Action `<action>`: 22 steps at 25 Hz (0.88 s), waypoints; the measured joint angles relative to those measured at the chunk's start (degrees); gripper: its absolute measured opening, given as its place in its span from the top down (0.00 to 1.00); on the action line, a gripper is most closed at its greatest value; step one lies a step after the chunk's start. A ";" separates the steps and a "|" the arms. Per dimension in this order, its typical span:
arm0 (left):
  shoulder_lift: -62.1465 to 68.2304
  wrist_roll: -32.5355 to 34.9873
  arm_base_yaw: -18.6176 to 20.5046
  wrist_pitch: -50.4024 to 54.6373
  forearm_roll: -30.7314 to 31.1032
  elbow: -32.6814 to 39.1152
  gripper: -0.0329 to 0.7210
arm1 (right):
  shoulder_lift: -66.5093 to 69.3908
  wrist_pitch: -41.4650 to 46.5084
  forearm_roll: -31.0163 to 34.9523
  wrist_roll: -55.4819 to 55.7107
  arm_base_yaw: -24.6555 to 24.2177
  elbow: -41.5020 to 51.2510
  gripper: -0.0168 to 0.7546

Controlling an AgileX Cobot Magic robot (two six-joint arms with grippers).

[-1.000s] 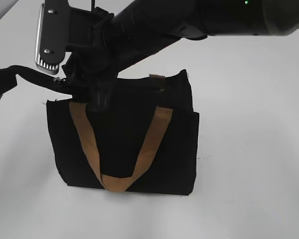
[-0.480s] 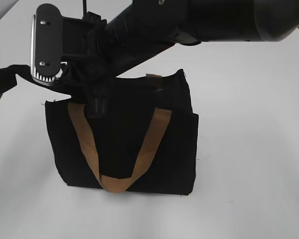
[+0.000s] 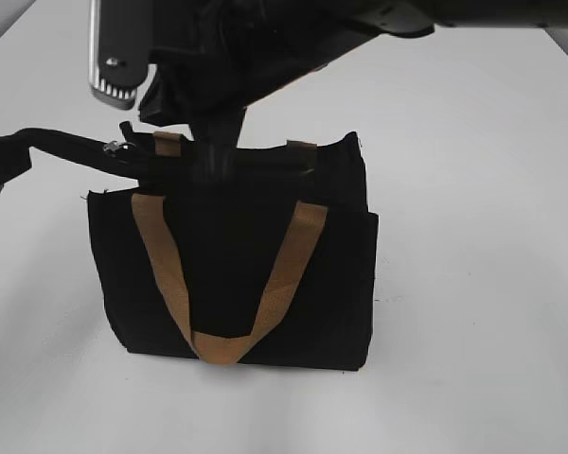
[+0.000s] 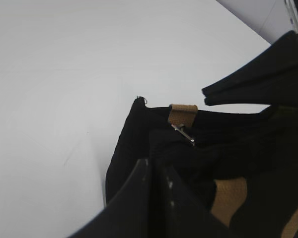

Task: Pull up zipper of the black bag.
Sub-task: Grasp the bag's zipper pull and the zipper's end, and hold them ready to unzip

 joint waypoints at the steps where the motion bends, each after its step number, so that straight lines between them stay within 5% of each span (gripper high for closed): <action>1: 0.00 0.00 0.00 0.00 0.00 0.00 0.95 | -0.38 0.93 -0.08 0.06 -0.62 0.00 0.98; 9: 0.00 0.00 0.00 -1.58 2.12 0.00 0.95 | -0.78 3.45 0.27 0.89 -1.53 0.00 0.97; 15: -0.77 0.00 0.00 -8.41 22.98 0.00 0.95 | -0.78 3.40 0.27 -3.77 -1.53 0.00 0.64; 18: -0.89 0.00 0.00 -10.02 31.85 0.00 0.95 | -0.78 3.40 0.27 -4.78 -1.53 0.00 0.59; 22: -0.96 0.00 0.00 -11.30 35.31 0.00 0.95 | -0.78 3.51 0.54 -5.20 -1.48 0.00 0.58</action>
